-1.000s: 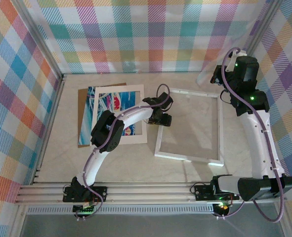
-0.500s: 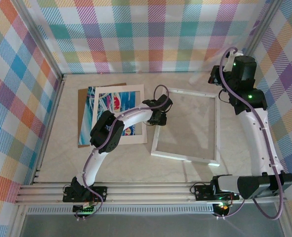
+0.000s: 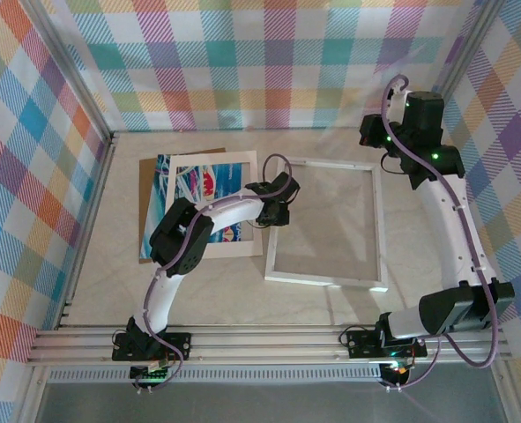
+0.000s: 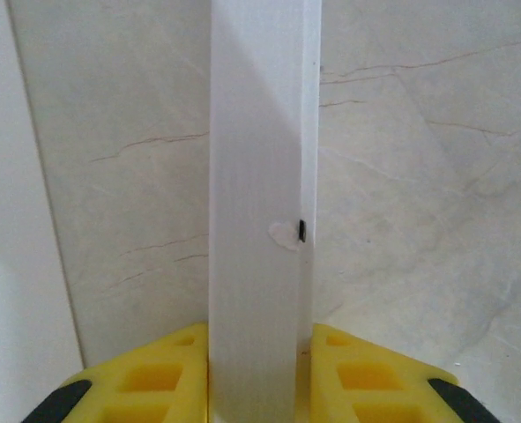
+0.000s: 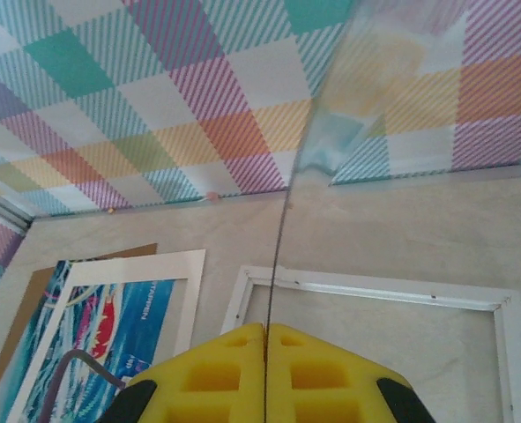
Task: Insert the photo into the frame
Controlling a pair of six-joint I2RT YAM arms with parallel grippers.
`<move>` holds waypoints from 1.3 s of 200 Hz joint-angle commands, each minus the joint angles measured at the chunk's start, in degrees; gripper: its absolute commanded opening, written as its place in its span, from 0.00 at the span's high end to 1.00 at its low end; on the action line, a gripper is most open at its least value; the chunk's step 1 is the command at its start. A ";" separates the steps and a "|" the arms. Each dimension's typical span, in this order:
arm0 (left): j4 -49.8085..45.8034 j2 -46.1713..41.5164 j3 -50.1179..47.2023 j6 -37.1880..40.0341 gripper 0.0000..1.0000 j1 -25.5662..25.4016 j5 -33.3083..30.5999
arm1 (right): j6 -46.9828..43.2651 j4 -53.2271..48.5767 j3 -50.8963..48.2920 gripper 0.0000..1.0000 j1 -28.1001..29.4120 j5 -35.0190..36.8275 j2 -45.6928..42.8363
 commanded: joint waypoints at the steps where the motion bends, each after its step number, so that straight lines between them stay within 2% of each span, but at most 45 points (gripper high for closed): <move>1: -0.79 -1.38 -3.51 -4.61 0.75 2.65 -1.62 | 1.14 1.55 2.52 1.00 -0.33 -3.73 0.55; 54: 2.13 -2.93 -7.01 -6.79 0.76 4.16 -1.93 | 1.94 -0.10 5.13 1.00 -0.33 -9.03 3.60; 80: 1.36 -3.03 -6.15 -6.03 0.71 4.46 -1.91 | 2.55 -0.62 6.67 1.00 -0.33 -13.47 5.09; 97: 1.20 -3.84 -6.09 -5.52 0.62 5.06 -1.21 | 3.28 -0.58 7.73 1.00 -0.33 -17.39 5.69; 109: 1.00 -4.93 -6.10 -5.11 0.51 5.62 -0.19 | 3.86 -0.28 8.34 1.00 -0.33 -19.47 6.00; 127: 0.12 -7.69 -6.22 -3.80 0.40 6.50 0.93 | 4.37 -0.49 9.18 1.00 -0.33 -21.04 5.98; 175: -1.43 -20.07 -13.40 -0.05 0.28 11.77 2.46 | 7.05 -0.04 9.32 1.00 -0.33 -25.47 5.49; 220: -1.22 -31.16 -24.90 1.03 0.15 18.15 3.29 | 11.69 2.60 1.02 1.00 -0.34 -31.57 3.67; 260: 2.07 -34.74 -30.98 0.34 0.14 23.50 5.52 | 13.87 5.76 -12.74 1.00 -0.42 -33.00 1.32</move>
